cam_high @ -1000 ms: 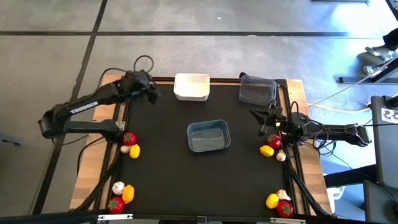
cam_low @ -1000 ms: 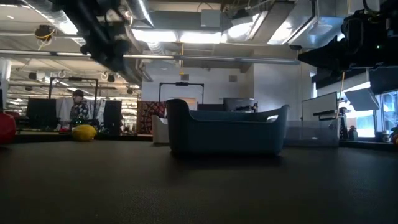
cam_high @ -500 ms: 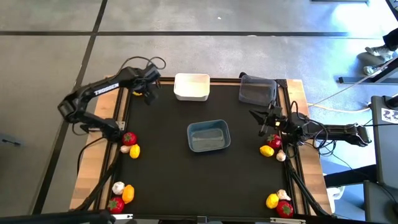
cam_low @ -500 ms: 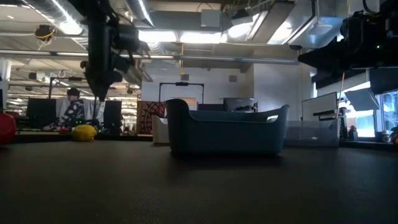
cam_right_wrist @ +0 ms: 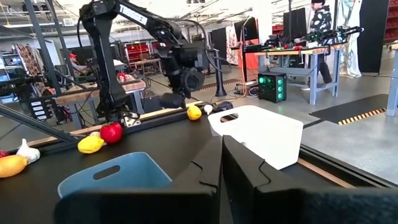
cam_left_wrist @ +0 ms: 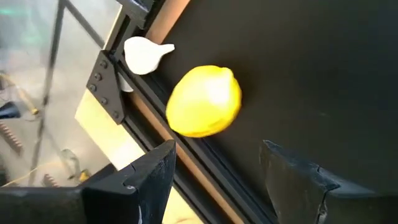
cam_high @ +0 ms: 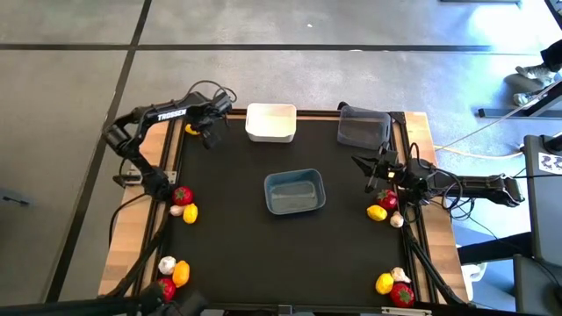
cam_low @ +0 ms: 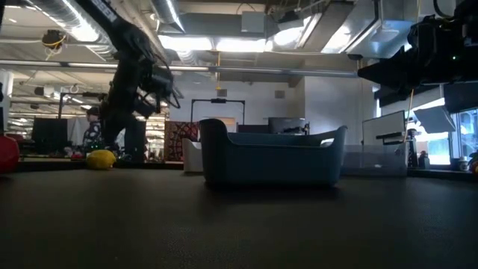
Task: Sort produce into baskets
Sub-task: Put the yellow lemon into the white bin
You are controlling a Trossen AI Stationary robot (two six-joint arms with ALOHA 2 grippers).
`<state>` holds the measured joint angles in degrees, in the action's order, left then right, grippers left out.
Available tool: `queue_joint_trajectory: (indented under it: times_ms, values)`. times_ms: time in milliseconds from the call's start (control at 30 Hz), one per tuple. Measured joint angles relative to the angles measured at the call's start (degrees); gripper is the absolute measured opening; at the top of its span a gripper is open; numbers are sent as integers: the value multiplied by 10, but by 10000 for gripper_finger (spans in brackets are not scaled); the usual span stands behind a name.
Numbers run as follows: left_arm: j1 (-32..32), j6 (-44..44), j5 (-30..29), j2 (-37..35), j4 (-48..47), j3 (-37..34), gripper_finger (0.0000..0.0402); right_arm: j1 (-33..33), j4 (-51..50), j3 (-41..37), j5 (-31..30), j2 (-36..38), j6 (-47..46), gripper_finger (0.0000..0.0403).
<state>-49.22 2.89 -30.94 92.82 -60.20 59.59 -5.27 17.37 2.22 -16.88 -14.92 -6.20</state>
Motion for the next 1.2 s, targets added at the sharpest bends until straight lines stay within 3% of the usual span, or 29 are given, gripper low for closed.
queue_joint_trajectory:
  times_ms: [267, 400, 900, 1200]
  values:
    - [-18, 58, -6, 50, 32, 0, 227, 0, -1, 0, 0, 0, 0, 17]
    - [-22, 82, -41, 70, 44, 0, 227, 0, -10, 0, 0, 0, -1, 17]
    - [-34, 168, -41, 119, 61, 1, 227, 0, -18, 0, 0, 0, -26, 17]
    - [-34, 185, -35, 119, 67, 0, 160, 0, -31, 0, 0, 0, -26, 17]
